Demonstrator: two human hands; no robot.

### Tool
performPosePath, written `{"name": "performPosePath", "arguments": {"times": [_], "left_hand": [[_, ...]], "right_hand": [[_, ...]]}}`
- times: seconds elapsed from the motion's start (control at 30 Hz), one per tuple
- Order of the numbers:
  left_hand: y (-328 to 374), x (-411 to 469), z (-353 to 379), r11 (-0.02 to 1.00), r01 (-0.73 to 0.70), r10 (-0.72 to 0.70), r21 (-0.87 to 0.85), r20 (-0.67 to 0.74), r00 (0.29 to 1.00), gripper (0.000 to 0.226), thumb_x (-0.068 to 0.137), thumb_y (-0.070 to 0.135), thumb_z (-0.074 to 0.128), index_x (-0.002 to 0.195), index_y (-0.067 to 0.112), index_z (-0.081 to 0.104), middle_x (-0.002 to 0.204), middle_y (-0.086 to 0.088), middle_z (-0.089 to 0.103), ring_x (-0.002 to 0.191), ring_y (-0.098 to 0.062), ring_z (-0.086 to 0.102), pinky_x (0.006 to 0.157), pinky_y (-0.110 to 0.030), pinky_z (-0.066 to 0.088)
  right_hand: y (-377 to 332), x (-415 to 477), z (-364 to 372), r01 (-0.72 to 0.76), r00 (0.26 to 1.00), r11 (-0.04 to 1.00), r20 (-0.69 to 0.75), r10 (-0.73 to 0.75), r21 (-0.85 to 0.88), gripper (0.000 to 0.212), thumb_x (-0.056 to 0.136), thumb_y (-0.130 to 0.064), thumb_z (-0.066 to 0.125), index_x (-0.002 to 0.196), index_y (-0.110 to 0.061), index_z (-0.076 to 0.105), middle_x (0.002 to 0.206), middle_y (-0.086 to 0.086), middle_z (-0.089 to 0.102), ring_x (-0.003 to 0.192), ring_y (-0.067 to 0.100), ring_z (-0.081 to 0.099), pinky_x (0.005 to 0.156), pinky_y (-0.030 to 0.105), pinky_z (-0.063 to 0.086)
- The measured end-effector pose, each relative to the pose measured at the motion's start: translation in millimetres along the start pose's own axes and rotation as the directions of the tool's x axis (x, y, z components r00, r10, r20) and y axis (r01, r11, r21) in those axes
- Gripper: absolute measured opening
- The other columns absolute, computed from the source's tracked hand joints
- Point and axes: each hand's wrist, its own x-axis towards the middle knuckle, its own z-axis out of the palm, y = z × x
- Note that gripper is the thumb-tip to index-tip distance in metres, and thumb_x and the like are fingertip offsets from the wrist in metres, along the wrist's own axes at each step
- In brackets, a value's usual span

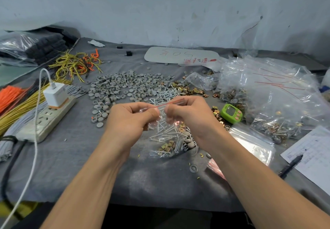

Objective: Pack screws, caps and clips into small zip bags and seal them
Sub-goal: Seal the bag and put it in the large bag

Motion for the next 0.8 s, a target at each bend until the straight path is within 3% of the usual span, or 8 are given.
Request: {"name": "performPosePath", "arguments": {"times": [0.13, 0.23, 0.33, 0.4, 0.5, 0.7, 0.8], "left_hand": [[-2.6, 0.9, 2.1, 1.000, 0.009, -0.010, -0.023, -0.010, 1.000, 0.022, 0.080, 0.007, 0.082, 0.070, 0.026, 0.082, 0.070, -0.004, 0.076, 0.059, -0.006, 0.068, 0.050, -0.013, 0.047], [-5.3, 1.4, 1.3, 0.999, 0.011, -0.011, -0.036, -0.014, 1.000, 0.024, 0.083, 0.006, 0.080, 0.068, 0.025, 0.082, 0.067, -0.003, 0.075, 0.056, -0.005, 0.065, 0.049, -0.013, 0.046], [-5.6, 1.9, 0.2, 0.998, 0.008, -0.008, -0.063, 0.000, 1.000, 0.009, 0.082, 0.008, 0.081, 0.077, 0.015, 0.081, 0.069, -0.005, 0.075, 0.057, -0.006, 0.065, 0.050, -0.013, 0.047], [-5.6, 1.1, 0.5, 0.998, -0.015, 0.016, -0.069, 0.017, 1.000, 0.010, 0.081, 0.007, 0.081, 0.076, 0.016, 0.081, 0.069, -0.006, 0.075, 0.057, -0.006, 0.064, 0.050, -0.013, 0.046], [-6.3, 0.1, 3.3, 0.997, -0.039, 0.042, -0.061, 0.039, 0.998, 0.012, 0.082, 0.005, 0.080, 0.076, 0.015, 0.082, 0.070, -0.009, 0.075, 0.061, -0.010, 0.064, 0.053, -0.015, 0.048], [-4.8, 0.9, 6.5, 0.998, -0.023, 0.025, -0.054, 0.032, 0.999, 0.015, 0.083, 0.003, 0.079, 0.074, 0.014, 0.080, 0.071, -0.009, 0.076, 0.062, -0.012, 0.067, 0.053, -0.016, 0.049], [-5.0, 1.9, 7.5, 0.998, -0.017, 0.019, -0.054, 0.023, 1.000, 0.021, 0.083, 0.000, 0.078, 0.069, 0.016, 0.079, 0.066, -0.004, 0.073, 0.058, -0.007, 0.064, 0.052, -0.015, 0.048]], "right_hand": [[0.2, 0.9, 2.6, 0.012, 1.000, 1.000, -0.006, -0.012, -0.012, 0.009, 0.084, 0.005, 0.074, 0.079, -0.001, 0.076, 0.070, 0.017, 0.071, 0.064, 0.023, 0.062, 0.072, 0.033, 0.055], [2.8, 1.1, 5.0, 0.018, 1.000, 0.999, 0.005, -0.018, -0.043, 0.011, 0.084, 0.001, 0.074, 0.078, -0.008, 0.077, 0.067, 0.010, 0.072, 0.060, 0.013, 0.063, 0.063, 0.020, 0.051], [5.7, 1.7, 5.3, 0.040, 0.999, 0.999, -0.002, -0.040, -0.033, 0.011, 0.083, -0.002, 0.076, 0.079, -0.011, 0.080, 0.070, 0.010, 0.075, 0.059, 0.010, 0.064, 0.058, 0.014, 0.049], [7.4, 3.0, 5.3, 0.048, 0.999, 0.998, -0.001, -0.048, -0.028, 0.007, 0.083, -0.004, 0.078, 0.082, -0.010, 0.081, 0.078, 0.013, 0.077, 0.066, 0.016, 0.069, 0.064, 0.020, 0.055], [8.8, 3.1, 7.2, 0.049, 0.999, 0.999, 0.024, -0.049, -0.008, 0.005, 0.083, -0.004, 0.078, 0.086, -0.007, 0.081, 0.085, 0.021, 0.077, 0.076, 0.030, 0.071, 0.082, 0.040, 0.060], [6.7, 2.3, 7.7, 0.054, 0.997, 0.998, 0.047, -0.055, 0.027, 0.023, 0.083, 0.005, 0.073, 0.072, -0.014, 0.080, 0.078, 0.024, 0.072, 0.070, 0.024, 0.063, 0.073, 0.035, 0.054], [6.7, 1.7, 7.2, 0.044, 0.998, 0.999, 0.053, -0.046, 0.028, 0.019, 0.083, 0.001, 0.075, 0.074, -0.015, 0.080, 0.081, 0.020, 0.075, 0.073, 0.023, 0.065, 0.075, 0.033, 0.055]]}}
